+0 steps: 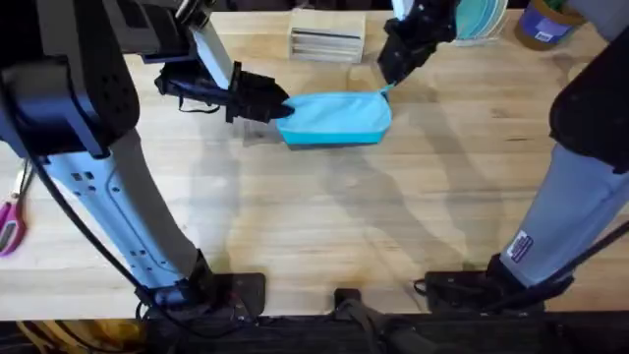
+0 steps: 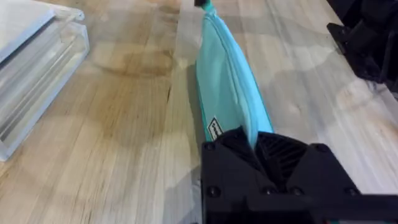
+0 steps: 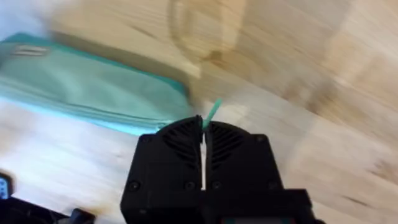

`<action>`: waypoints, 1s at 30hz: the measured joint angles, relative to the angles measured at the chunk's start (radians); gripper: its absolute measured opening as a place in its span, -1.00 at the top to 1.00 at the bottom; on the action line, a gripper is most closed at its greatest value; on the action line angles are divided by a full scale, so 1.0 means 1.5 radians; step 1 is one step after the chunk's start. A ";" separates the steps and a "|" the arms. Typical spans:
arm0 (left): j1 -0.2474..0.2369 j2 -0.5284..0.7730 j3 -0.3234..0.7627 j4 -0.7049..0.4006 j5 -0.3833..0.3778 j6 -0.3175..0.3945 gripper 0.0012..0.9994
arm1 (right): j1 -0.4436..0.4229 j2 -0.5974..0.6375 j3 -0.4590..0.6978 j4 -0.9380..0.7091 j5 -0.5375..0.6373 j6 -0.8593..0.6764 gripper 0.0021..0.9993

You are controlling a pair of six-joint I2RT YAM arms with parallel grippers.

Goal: Unzip the bag, pick up the pens from the table one at a time and place them inside, then zip the bag closed.

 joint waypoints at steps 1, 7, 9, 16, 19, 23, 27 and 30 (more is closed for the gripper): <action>0.000 0.000 0.000 0.000 0.000 0.000 0.92 | -0.009 0.000 0.000 -0.003 0.005 0.000 0.94; 0.000 0.000 0.000 0.000 0.000 0.000 0.92 | -0.027 0.000 0.000 -0.009 0.009 0.004 0.94; 0.000 0.000 0.000 0.000 0.000 0.000 0.92 | -0.027 0.000 -0.006 -0.006 0.009 0.010 0.94; 0.000 0.000 0.000 0.000 -0.007 0.000 0.92 | -0.038 0.000 -0.115 0.064 0.018 0.046 0.94; 0.000 0.000 0.000 0.000 -0.010 0.000 0.92 | -0.041 0.000 -0.181 0.108 0.016 0.070 0.94; -0.001 0.000 0.000 0.000 -0.013 0.000 0.92 | -0.043 -0.007 -0.240 0.157 -0.003 0.098 0.94; -0.001 0.000 0.000 0.000 -0.014 0.000 0.92 | -0.044 -0.018 -0.255 0.170 -0.005 0.117 0.94; -0.001 0.000 0.000 0.000 -0.014 0.000 0.92 | -0.044 -0.018 -0.256 0.170 -0.006 0.123 0.94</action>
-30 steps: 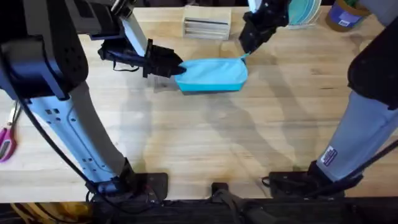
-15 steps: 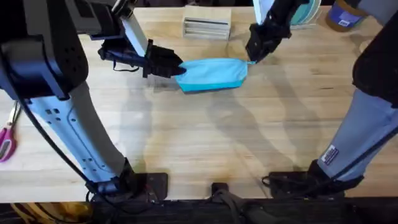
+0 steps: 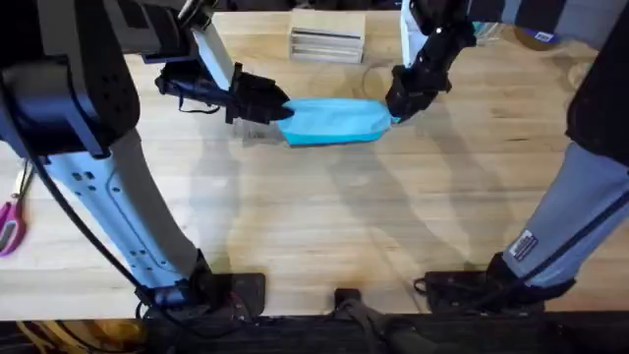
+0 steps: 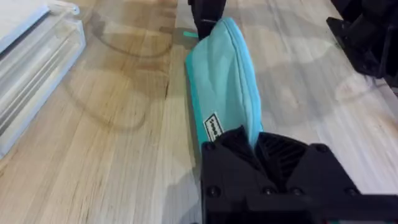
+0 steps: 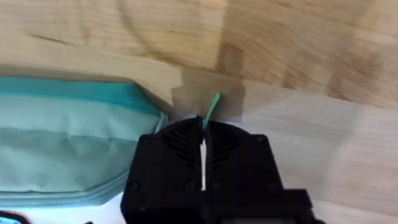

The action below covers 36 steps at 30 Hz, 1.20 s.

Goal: Unzip the bag, pick up the pens from the table one at a time and place them inside, then zip the bag closed.

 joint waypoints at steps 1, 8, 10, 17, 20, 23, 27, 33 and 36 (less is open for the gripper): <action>0.000 0.000 0.000 0.000 -0.001 0.000 0.92 | 0.000 0.000 0.000 -0.001 -0.001 0.002 0.94; 0.010 0.000 0.000 -0.001 -0.010 0.000 0.92 | -0.009 -0.010 0.070 -0.053 0.010 0.004 0.43; 0.011 0.000 0.000 -0.001 -0.011 0.000 0.92 | -0.010 -0.034 0.093 -0.061 0.012 0.005 0.24; 0.011 0.000 0.000 -0.001 -0.012 0.000 0.92 | -0.010 -0.163 0.137 -0.079 0.013 -0.003 -0.99; 0.011 0.000 0.000 -0.001 -0.012 0.000 0.92 | -0.010 -0.198 0.139 -0.107 0.013 -0.006 -0.99; 0.011 0.000 0.000 -0.001 -0.012 0.000 0.92 | -0.010 -0.215 0.139 -0.133 0.021 -0.011 -0.99; 0.013 0.000 0.000 -0.005 -0.006 0.002 -0.22 | -0.010 -0.234 0.139 -0.148 0.031 -0.017 -0.99; 0.018 0.000 0.000 -0.008 0.001 0.000 -0.99 | -0.010 -0.265 0.139 -0.151 0.044 -0.026 -0.99; 0.022 -0.001 0.006 -0.043 -0.012 0.001 -0.99 | -0.010 -0.278 0.139 -0.160 0.047 -0.034 -0.99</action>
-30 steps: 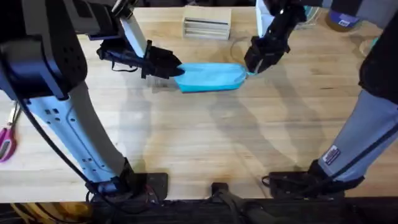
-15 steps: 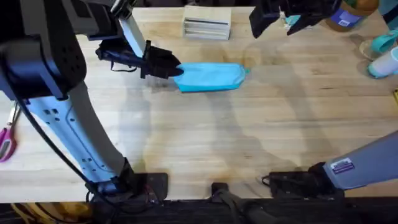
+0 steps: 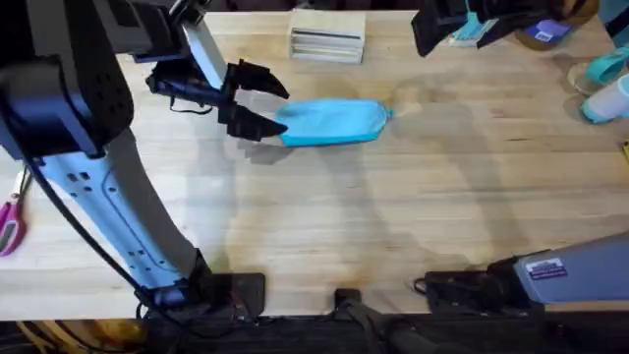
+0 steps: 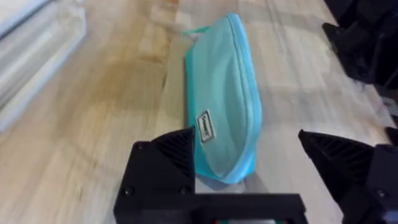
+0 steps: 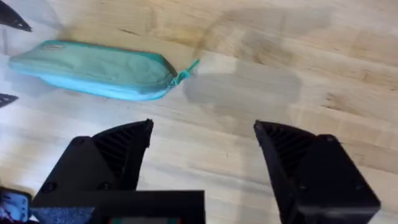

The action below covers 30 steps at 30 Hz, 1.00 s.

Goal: Unzip the bag, pick up the pens from the table one at a time and place them inside, then zip the bag closed.

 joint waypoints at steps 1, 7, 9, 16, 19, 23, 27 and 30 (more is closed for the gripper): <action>0.004 -0.002 0.005 -0.015 -0.007 0.000 -0.99 | 0.000 -0.006 0.000 -0.003 0.001 -0.002 -0.99; 0.041 -0.076 0.072 -0.104 -0.076 -0.002 -0.99 | 0.000 -0.065 0.000 -0.028 0.024 -0.010 -0.99; 0.051 -0.117 0.102 -0.119 -0.106 -0.011 -0.99 | 0.000 -0.089 0.000 -0.036 0.031 -0.013 -0.99; 0.031 -0.247 0.192 -0.122 -0.238 -0.171 -1.00 | 0.000 -0.164 0.000 -0.043 0.037 -0.017 -0.99; 0.003 -0.287 0.216 -0.122 -0.307 -0.275 -1.00 | 0.000 -0.179 0.000 -0.044 0.037 -0.017 -0.99; -0.049 -0.335 0.238 -0.122 -0.404 -0.444 -0.99 | 0.000 -0.194 0.000 -0.044 0.039 -0.017 -0.99; -0.093 -0.374 0.240 -0.126 -0.469 -0.604 -0.99 | 0.000 -0.208 0.000 -0.046 0.038 -0.017 -1.00; -0.114 -0.391 0.240 -0.127 -0.494 -0.706 -0.99 | 0.000 -0.212 0.000 -0.056 0.038 -0.017 -1.00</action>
